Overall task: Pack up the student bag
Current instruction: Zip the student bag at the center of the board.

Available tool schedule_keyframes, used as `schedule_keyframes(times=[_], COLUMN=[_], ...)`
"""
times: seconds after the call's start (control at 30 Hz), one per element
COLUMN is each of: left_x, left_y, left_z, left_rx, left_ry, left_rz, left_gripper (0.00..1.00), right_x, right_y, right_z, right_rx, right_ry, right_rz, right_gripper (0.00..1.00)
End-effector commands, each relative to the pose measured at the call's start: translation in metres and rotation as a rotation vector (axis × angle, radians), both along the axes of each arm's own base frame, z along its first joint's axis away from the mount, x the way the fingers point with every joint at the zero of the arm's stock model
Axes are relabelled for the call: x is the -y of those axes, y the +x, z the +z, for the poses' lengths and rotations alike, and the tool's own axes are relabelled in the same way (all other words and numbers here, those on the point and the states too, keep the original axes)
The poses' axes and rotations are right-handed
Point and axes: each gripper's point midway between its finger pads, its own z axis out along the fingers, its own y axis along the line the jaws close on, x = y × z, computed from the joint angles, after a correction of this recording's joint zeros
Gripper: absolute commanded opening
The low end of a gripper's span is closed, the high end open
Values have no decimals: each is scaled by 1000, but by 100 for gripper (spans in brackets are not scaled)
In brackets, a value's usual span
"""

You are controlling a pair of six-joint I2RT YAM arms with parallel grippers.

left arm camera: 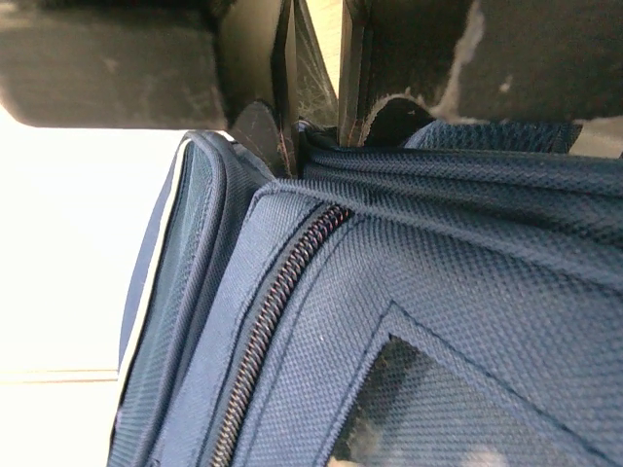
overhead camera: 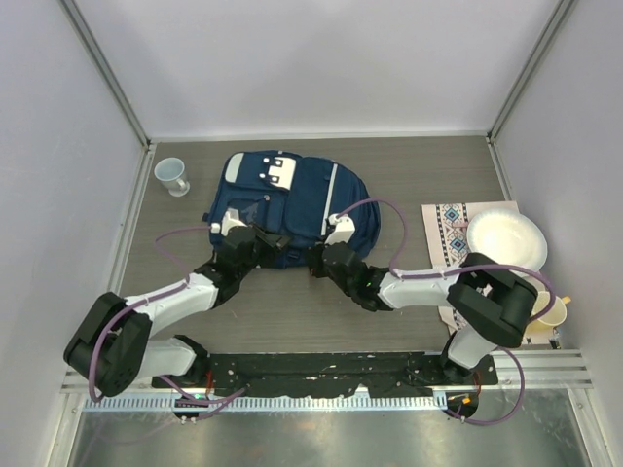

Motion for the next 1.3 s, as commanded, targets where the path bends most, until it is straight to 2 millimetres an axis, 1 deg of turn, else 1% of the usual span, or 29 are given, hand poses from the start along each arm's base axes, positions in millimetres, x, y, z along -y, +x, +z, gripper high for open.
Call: schedule_keyframes(times=[0.0, 0.03, 0.1, 0.13, 0.17, 0.23, 0.37, 0.47, 0.5, 0.57, 0.6, 0.67, 0.7, 0.73, 0.8, 0.83, 0.87, 0.9, 0.93, 0.97, 1.0, 1.03, 1.07, 1.1, 1.13, 1.17, 1.2, 1.27], left_x=[-2, -6, -10, -13, -15, -20, -34, -43, -43, -48, -46, -48, -50, -44, -48, -46, -51, -52, -52, -54, -54, -55, -53, -50, -49, -46, -44, -46], left_y=[-5, -6, -7, -9, -9, -11, -11, -9, -11, -9, -13, -10, -12, -11, -15, -13, -14, -13, -9, -10, -9, -2, -3, -5, 3, 1, 10, 22], left_z=[19, 16, 20, 16, 17, 15, 10, 9, 7, 8, 5, 7, 4, 12, 2, 8, 4, 6, 13, 11, 13, 22, 23, 16, 24, 24, 23, 25], left_rx=[68, 64, 76, 65, 68, 61, 55, 55, 48, 49, 42, 46, 45, 67, 17, 42, 19, 27, 57, 37, 43, 81, 77, 49, 65, 64, 56, 56], left_ry=[63, 97, 118, 145, 157, 176, 213, 241, 243, 260, 271, 286, 319, 307, 339, 356, 372, 378, 389, 396, 396, 410, 393, 385, 379, 370, 363, 347], left_rz=[-48, -48, -48, -53, -51, -49, -48, -60, -85, -102, -157, -193, -232, -279, -324, -368, -378, -389, -419, -432, -450, -475, -512, -552, -571, -621, -638, -632], left_gripper=[0, 0, 0, 0, 0, 0, 0, 0, 0, 0, 0, 0, 0, 0, 0, 0, 0, 0, 0, 0, 0, 0, 0, 0, 0, 0, 0, 0], right_x=[30, 33, 37, 40, 41, 45, 57, 63, 64, 67, 68, 71, 74, 77, 85, 88, 90, 94, 95, 97, 100, 100, 100, 100, 95, 93, 89, 78], right_y=[11, 8, 6, 3, 1, -2, -3, -5, -6, -7, -8, -10, -10, -10, -11, -12, -13, -14, -16, -17, -19, -20, -22, -24, -28, -30, -33, -43], right_z=[26, 24, 23, 19, 20, 16, 14, 16, 20, 20, 24, 27, 28, 33, 36, 40, 42, 40, 43, 42, 39, 40, 44, 43, 43, 47, 49, 52], right_rx=[93, 88, 91, 79, 83, 80, 91, 103, 110, 106, 112, 112, 114, 119, 126, 133, 137, 134, 136, 134, 127, 123, 126, 122, 117, 120, 119, 110], right_ry=[-88, -113, -157, -183, -194, -243, -333, -369, -367, -378, -370, -365, -367, -359, -362, -356, -356, -363, -357, -356, -363, -358, -339, -325, -304, -280, -257, -205], right_rz=[-76, -62, -44, -31, -20, 4, 13, 23, 27, 32, 32, 24, 11, 3, -19, -24, -31, -34, -35, -36, -35, -32, -31, -23, 5, 16, 31, 70], right_gripper=[1, 1, 1, 1, 1, 1, 1, 1, 1, 1, 1, 1, 1, 1, 1, 1, 1, 1, 1, 1, 1, 1, 1, 1, 1, 1, 1, 1])
